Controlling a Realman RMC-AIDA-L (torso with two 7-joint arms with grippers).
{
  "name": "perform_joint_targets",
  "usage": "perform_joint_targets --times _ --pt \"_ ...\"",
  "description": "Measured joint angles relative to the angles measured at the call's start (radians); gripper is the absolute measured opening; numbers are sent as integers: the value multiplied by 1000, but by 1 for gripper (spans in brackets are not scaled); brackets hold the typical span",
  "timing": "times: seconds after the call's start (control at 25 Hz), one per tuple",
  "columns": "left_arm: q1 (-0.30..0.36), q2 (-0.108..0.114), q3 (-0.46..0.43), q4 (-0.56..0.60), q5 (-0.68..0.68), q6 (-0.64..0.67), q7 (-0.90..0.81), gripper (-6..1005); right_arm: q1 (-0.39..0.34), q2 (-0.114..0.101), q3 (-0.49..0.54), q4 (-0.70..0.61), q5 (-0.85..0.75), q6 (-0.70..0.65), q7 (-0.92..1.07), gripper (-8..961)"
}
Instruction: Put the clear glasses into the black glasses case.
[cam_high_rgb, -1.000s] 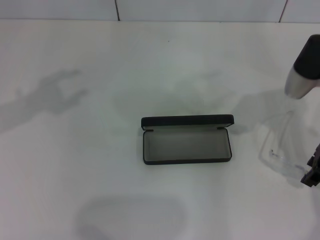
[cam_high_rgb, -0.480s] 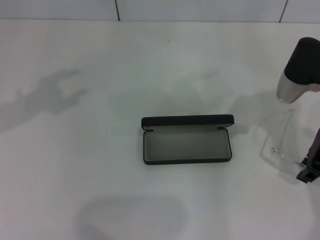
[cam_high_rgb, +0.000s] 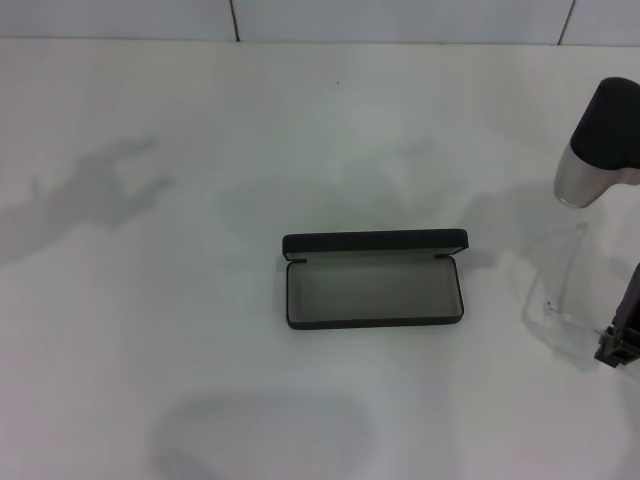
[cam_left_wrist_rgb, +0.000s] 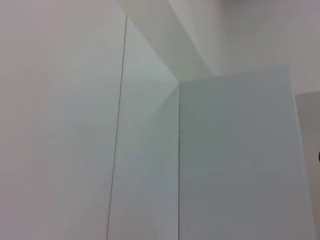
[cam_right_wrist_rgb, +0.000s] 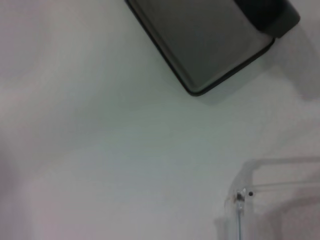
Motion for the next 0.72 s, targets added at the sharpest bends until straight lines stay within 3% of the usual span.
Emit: perform_joint_targets --times 0.2,0.4,0.72 --pt "2 0 0 0 0 0 -1 586 -2 -1 0 -11 -3 -13 7 138" --pt "5 0 1 0 -5 0 -3 580 -6 -2 36 -33 -10 -54 22 123" --pt "9 -5 0 0 -18 6 -8 571 -80 -6 214 -272 -4 -205 27 118"
